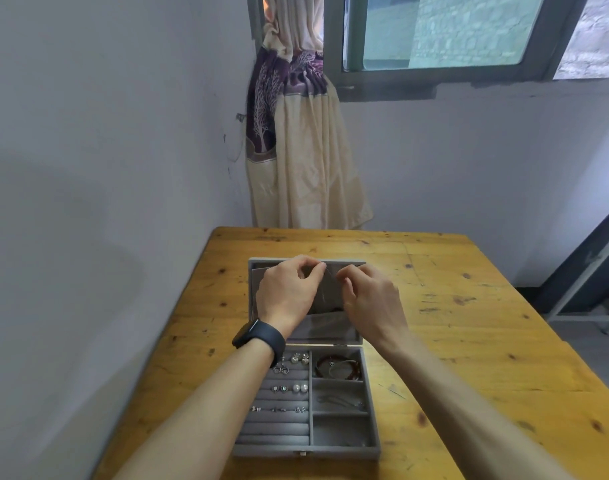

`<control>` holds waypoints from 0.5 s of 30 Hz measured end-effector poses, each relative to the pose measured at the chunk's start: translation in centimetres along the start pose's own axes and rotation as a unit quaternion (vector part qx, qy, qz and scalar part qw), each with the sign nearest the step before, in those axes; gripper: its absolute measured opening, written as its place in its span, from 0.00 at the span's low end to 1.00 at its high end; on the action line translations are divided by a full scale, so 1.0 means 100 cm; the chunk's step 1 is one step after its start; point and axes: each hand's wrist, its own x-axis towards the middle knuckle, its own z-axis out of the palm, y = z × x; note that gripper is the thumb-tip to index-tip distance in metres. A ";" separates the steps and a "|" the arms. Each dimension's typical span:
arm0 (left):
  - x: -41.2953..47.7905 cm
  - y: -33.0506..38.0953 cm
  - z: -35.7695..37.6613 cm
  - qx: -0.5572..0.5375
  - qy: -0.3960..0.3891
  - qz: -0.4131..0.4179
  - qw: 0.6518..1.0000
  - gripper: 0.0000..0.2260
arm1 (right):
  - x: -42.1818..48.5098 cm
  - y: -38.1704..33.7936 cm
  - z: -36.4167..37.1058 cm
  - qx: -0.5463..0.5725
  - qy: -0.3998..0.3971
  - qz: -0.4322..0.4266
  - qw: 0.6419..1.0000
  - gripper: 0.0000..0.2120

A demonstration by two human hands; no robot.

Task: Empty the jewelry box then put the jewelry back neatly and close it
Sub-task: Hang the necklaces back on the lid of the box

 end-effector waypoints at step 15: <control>0.005 0.004 0.011 0.187 0.048 0.042 0.980 0.11 | -0.002 0.000 0.006 -0.084 -0.012 -0.003 0.996 0.12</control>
